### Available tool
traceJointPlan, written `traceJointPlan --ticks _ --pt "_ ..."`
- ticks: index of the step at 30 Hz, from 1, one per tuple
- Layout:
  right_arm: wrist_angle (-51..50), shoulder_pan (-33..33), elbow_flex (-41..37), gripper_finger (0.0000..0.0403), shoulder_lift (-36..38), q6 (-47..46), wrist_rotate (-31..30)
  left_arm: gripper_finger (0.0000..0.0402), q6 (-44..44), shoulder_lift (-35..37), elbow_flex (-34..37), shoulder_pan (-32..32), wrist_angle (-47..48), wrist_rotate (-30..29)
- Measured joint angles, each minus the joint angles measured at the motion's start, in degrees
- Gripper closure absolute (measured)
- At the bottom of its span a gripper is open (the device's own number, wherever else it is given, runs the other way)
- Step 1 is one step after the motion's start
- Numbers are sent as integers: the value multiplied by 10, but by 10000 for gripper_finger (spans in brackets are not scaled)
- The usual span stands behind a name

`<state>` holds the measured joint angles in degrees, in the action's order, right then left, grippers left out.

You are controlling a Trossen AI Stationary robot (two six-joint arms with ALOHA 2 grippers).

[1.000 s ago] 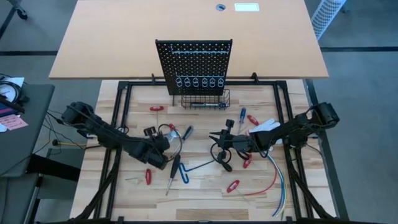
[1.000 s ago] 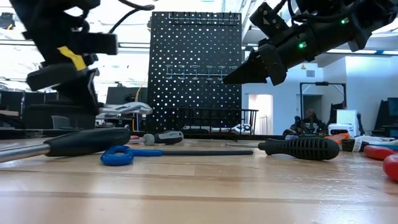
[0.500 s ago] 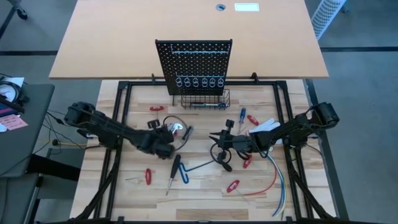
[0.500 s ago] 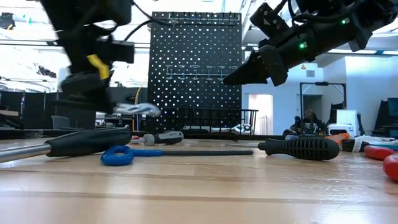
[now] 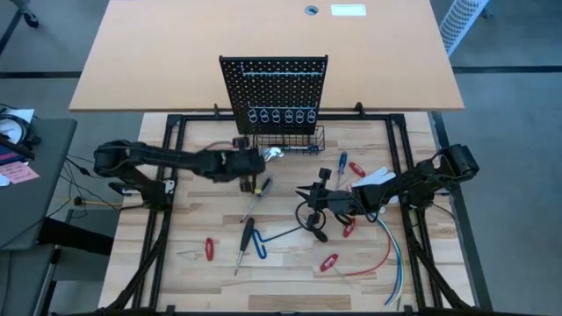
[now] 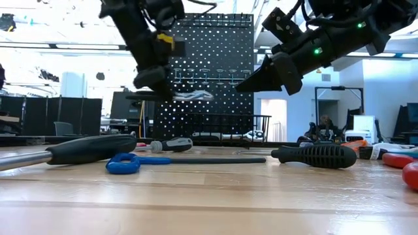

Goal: Hang tools onto peg board
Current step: Put the slip-joint pliers into the wire basket on the pegboard

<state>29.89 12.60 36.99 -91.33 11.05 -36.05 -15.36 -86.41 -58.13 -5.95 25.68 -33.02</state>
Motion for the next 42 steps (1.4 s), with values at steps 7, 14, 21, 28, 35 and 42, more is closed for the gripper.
traceJointPlan --ticks 7,14,21,28,35,42 --pt "0 0 0 337 0 1 -1 371 -117 0 0 -70 -101 68" --pt "0 0 0 337 0 1 -1 371 -162 0 0 -103 -158 117" --pt "2 0 0 337 0 11 -1 370 -167 -34 -15 -91 -221 151" --pt "6 2 0 337 0 16 -1 370 -207 -141 -110 -77 -219 132" --pt "-6 2 0 337 0 15 -1 369 -219 -213 -199 -90 -140 105" --pt "-8 6 0 337 0 14 -1 343 -193 -225 -214 -107 -114 100"
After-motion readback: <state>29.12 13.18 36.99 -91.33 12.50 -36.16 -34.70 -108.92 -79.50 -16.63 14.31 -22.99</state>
